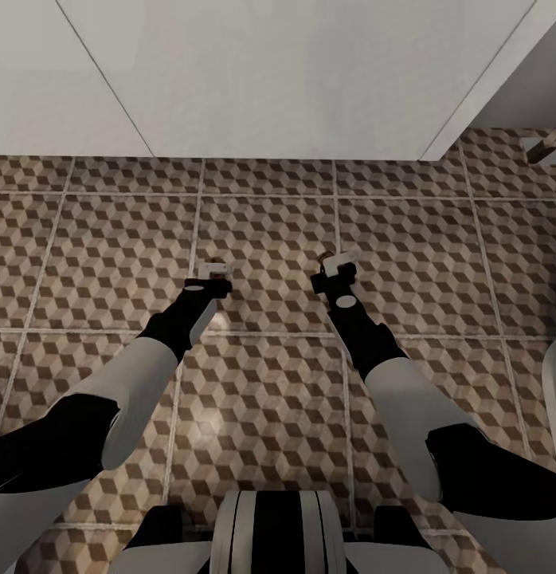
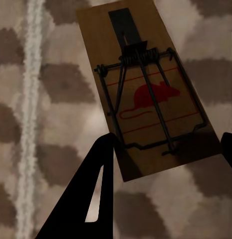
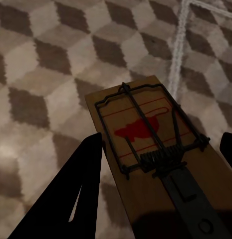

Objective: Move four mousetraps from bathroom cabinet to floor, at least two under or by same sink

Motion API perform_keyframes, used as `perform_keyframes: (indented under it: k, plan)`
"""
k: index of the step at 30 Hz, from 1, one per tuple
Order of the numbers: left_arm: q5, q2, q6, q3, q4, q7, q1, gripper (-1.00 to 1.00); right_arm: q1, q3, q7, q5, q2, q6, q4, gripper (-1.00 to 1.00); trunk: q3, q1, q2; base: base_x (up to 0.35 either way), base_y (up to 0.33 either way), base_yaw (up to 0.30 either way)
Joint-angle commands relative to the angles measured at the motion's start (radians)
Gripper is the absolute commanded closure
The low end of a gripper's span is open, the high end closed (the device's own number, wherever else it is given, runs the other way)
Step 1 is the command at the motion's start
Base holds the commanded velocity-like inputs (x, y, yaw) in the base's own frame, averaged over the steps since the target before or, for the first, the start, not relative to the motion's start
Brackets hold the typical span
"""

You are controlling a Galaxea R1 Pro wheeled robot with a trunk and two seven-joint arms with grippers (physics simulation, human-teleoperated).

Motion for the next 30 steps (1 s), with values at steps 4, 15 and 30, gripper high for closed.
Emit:
perform_keyframes:
  k: [4, 15, 30]
  plan:
    - [0.007, 0.001, 0.007, -0.008, -0.009, 0.009, -0.001, 1.0, 0.0, 0.003, -0.007, 0.01, 0.0, 0.009, -0.001, 1.0, 0.0, 0.002, -0.001, 0.0, 0.0, 0.0]
    - [0.007, 0.001, 0.005, -0.008, -0.01, 0.009, 0.0, 1.0, 0.0, 0.003, -0.007, 0.011, 0.0, 0.008, -0.004, 1.0, 0.0, 0.003, -0.002, 0.0, 0.0, 0.0]
    - [0.006, 0.001, 0.004, -0.008, -0.01, 0.008, 0.001, 1.0, -0.001, 0.029, -0.006, 0.011, 0.0, 0.057, -0.089, 1.0, 0.0, 0.003, -0.002, 0.0, 0.0, 0.0]
